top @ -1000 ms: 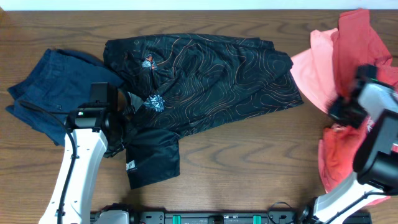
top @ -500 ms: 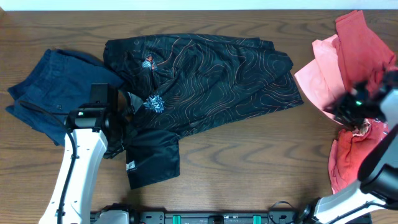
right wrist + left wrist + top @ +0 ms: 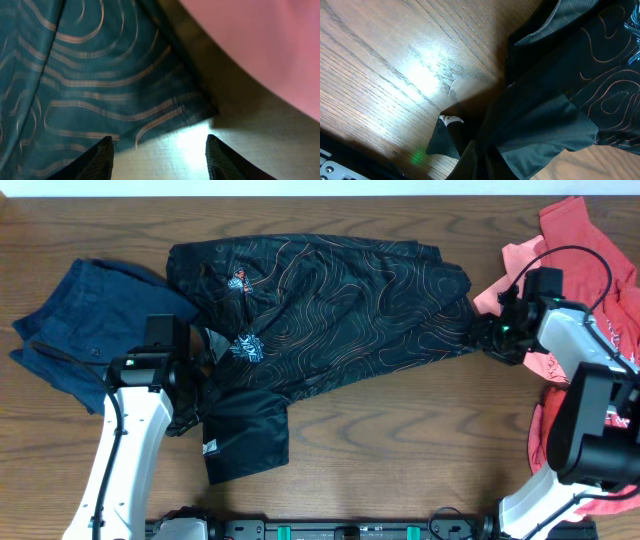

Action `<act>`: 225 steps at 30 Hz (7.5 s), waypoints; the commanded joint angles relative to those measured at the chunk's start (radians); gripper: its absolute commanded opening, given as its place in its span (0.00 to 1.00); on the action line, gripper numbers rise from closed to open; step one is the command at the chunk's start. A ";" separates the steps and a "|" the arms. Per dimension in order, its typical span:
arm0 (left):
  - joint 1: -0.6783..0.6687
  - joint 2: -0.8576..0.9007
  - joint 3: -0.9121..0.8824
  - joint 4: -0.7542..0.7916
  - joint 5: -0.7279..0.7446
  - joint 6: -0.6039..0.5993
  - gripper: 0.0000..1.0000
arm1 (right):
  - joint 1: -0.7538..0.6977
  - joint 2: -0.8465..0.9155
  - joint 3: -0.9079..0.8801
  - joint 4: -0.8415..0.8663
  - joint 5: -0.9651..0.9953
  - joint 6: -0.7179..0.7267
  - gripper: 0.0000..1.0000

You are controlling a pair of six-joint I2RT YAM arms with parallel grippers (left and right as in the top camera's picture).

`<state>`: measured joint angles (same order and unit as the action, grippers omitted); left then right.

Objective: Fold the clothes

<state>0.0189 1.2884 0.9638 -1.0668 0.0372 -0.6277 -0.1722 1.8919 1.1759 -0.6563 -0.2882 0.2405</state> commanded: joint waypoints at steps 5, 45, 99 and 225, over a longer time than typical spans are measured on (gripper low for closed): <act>0.005 -0.001 0.001 -0.006 -0.023 0.007 0.06 | 0.057 0.116 -0.010 0.079 0.027 0.143 0.60; 0.005 -0.357 0.264 -0.441 0.087 0.298 0.06 | -0.244 -0.726 0.044 -0.592 0.262 -0.038 0.01; 0.034 0.365 0.924 -0.623 0.266 0.490 0.06 | -0.020 -0.159 0.617 -0.880 0.546 0.078 0.01; -0.021 0.377 -0.117 0.296 0.056 0.315 0.33 | 0.014 -0.046 -0.162 -0.005 0.468 0.032 0.41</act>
<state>-0.0013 1.6752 0.8677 -0.7746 0.1070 -0.3157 -0.1558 1.8297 1.0496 -0.6453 0.1661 0.2741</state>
